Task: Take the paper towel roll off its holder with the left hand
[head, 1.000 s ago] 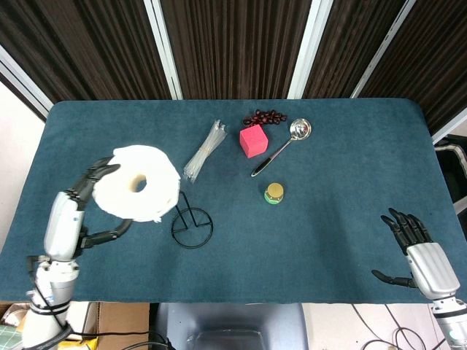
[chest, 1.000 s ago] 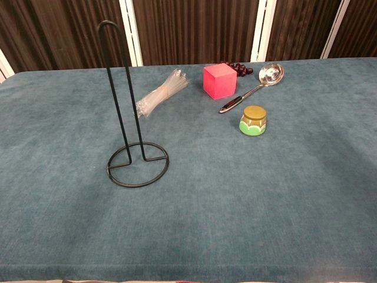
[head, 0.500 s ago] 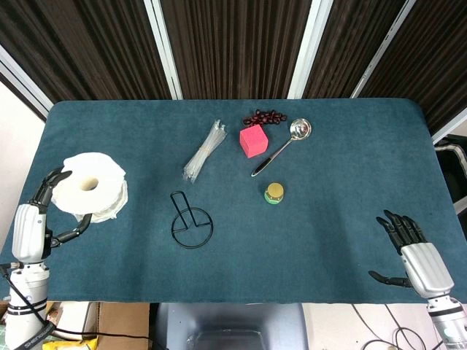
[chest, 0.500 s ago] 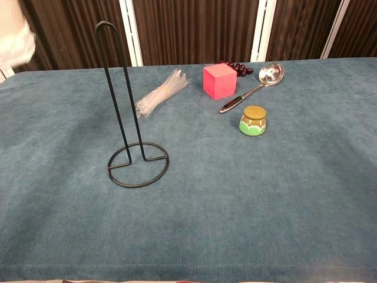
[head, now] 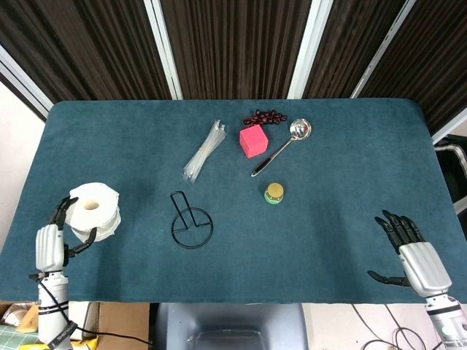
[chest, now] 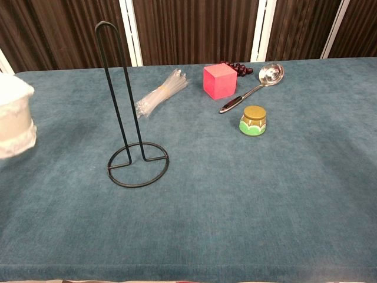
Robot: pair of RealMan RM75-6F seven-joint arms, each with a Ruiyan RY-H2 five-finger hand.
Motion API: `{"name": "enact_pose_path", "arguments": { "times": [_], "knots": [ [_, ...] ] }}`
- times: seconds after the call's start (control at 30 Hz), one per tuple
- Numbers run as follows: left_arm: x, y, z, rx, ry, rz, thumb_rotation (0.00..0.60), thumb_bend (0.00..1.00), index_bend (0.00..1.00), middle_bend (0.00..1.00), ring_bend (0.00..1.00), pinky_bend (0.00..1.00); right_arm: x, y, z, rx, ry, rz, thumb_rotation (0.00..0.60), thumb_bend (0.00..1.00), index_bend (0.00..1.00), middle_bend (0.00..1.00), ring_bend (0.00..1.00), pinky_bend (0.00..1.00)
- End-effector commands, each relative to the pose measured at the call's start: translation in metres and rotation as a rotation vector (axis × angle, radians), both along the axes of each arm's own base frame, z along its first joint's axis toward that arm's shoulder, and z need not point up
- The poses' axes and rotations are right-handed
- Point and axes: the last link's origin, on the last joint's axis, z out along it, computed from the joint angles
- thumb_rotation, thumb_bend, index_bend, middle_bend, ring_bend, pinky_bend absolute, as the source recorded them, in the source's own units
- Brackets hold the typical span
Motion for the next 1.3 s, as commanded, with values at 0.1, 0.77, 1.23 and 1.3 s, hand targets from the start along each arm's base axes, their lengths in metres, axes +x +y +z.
{"name": "enact_pose_path", "arguments": {
  "times": [0.1, 0.77, 1.23, 1.3],
  "knots": [
    [-0.022, -0.003, -0.025, -0.044, -0.013, 0.092, 0.6, 0.35, 0.27, 0.23, 0.2, 0.32, 0.0, -0.001, 0.001, -0.003, -0.003, -0.001, 0.6, 0.16, 0.0, 0.0, 0.0, 0.0],
    [-0.006, -0.038, 0.021, -0.069, 0.333, 0.137, 0.6, 0.36, 0.0, 0.0, 0.0, 0.09, 0.002, 0.001, 0.004, -0.006, -0.019, 0.012, 0.6, 0.16, 0.0, 0.0, 0.0, 0.0],
    [0.023, -0.059, 0.094, -0.049, 0.634, 0.118, 0.6, 0.36, 0.1, 0.0, 0.0, 0.06, 0.002, 0.001, 0.006, -0.019, -0.018, 0.017, 0.6, 0.16, 0.0, 0.0, 0.0, 0.0],
    [0.023, -0.06, 0.094, -0.052, 0.634, 0.115, 0.6, 0.36, 0.1, 0.0, 0.0, 0.06, 0.002, 0.001, 0.005, -0.019, -0.017, 0.017, 0.6, 0.16, 0.0, 0.0, 0.0, 0.0]
  ]
}}
